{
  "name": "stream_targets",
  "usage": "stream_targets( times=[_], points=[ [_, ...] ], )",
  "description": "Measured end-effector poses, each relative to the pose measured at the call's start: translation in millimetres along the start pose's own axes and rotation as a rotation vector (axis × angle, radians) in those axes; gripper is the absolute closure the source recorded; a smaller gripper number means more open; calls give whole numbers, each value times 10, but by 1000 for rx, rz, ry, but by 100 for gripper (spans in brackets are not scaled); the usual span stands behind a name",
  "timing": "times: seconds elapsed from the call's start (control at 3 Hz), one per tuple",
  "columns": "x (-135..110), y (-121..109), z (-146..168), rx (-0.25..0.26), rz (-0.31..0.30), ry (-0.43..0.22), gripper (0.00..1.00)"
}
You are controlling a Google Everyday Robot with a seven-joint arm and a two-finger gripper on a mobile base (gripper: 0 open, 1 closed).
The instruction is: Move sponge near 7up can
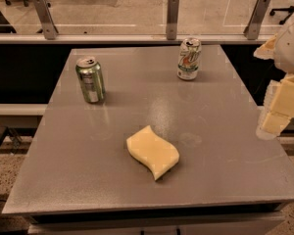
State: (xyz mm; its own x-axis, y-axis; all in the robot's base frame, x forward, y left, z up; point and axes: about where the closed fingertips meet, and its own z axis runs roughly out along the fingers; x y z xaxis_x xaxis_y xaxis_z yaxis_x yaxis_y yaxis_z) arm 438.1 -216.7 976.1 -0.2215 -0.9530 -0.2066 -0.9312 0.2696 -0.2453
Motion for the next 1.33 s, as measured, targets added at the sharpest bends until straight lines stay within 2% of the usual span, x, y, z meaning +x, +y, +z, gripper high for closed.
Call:
stream_targets(
  times=[0.33, 1.0, 1.33],
  points=[
    [-5, -1, -4, 2, 0, -1, 0],
    [-486, 250, 221, -33, -67, -75, 0],
    [-754, 441, 481, -69, -109, -113, 0]
  ],
)
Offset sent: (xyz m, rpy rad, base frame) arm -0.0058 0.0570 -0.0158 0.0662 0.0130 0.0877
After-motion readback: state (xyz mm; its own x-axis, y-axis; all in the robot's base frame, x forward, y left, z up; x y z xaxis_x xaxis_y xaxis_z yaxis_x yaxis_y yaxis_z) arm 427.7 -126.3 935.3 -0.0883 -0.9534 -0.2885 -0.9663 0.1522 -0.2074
